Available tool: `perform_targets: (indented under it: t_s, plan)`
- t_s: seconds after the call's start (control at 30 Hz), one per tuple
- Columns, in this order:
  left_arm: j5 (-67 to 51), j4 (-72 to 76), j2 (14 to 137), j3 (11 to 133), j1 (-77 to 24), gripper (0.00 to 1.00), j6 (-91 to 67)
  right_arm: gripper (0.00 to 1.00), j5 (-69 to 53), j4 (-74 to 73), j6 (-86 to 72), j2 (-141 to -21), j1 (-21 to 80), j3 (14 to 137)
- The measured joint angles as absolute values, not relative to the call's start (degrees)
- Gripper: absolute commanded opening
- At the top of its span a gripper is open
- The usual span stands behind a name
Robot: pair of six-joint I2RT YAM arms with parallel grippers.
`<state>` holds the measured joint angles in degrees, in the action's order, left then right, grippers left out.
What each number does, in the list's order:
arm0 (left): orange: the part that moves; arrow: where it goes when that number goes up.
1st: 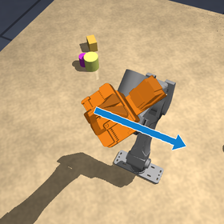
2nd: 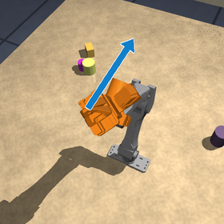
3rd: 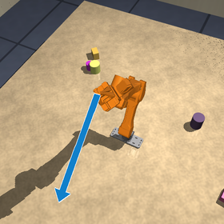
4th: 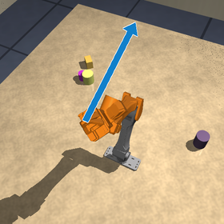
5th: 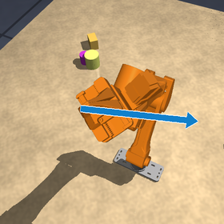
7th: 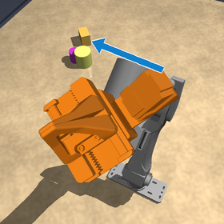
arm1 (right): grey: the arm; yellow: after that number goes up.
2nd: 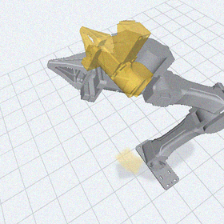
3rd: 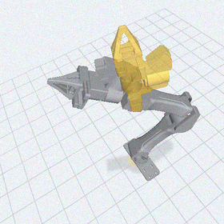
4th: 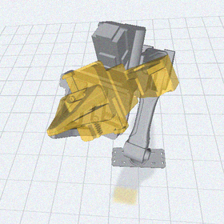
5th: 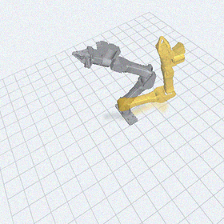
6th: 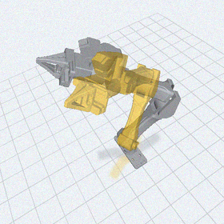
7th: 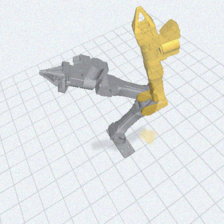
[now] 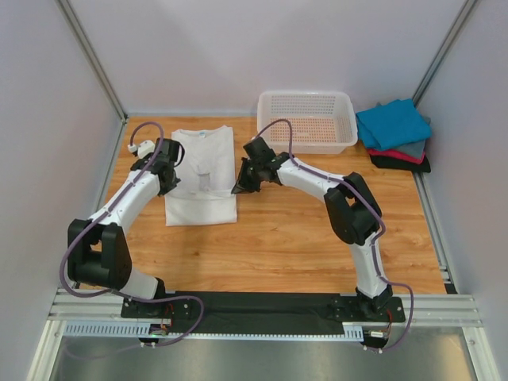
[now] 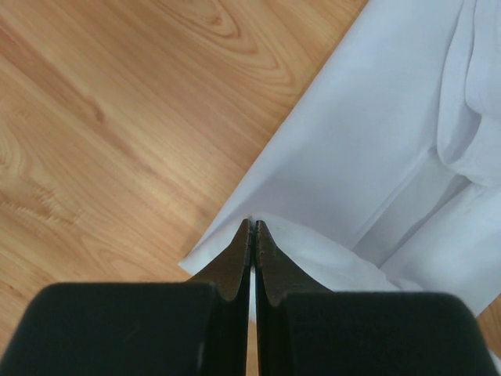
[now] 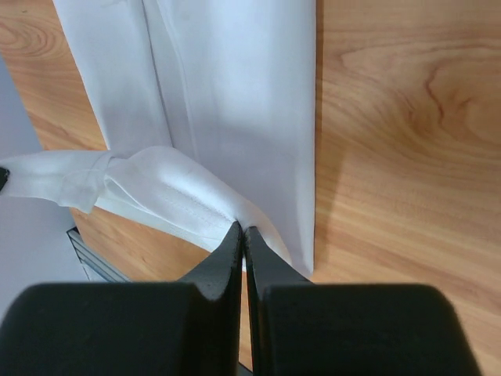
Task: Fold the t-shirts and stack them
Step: Fold the tshirt
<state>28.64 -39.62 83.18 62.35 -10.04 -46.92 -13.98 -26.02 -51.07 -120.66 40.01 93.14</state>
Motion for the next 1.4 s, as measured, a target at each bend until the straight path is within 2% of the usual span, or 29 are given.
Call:
perform_targets:
  t_s: [0.6,1.17,1.23,1.27,1.33,1.37,1.4]
  plan:
    - [28.9,-36.6,94.9,70.1,-8.3,0.0,-42.8,0.0,-13.5,-27.3,-44.5,-130.2,38.2,107.4]
    - [28.2,-33.9,103.8,74.3,-7.8,0.0,-40.0,0.0,-13.7,-28.2,-42.1,-135.2,36.2,111.5]
    - [28.2,-33.8,104.5,74.9,-7.8,0.0,-39.8,0.07,-13.8,-28.4,-41.2,-136.2,36.2,112.8]
    - [28.2,-33.8,104.9,75.2,-7.8,0.0,-39.7,0.16,-13.8,-28.4,-40.8,-136.5,36.2,113.2]
    - [28.1,-33.8,105.9,76.1,-7.8,0.03,-39.3,0.4,-13.7,-28.5,-40.3,-136.7,36.2,113.5]
    - [28.0,-33.8,106.4,76.7,-7.8,0.09,-39.1,0.45,-13.6,-28.8,-39.9,-136.7,36.2,113.7]
    - [27.9,-34.0,106.9,77.2,-7.8,0.28,-38.8,0.54,-13.4,-29.0,-39.2,-136.7,36.2,114.0]
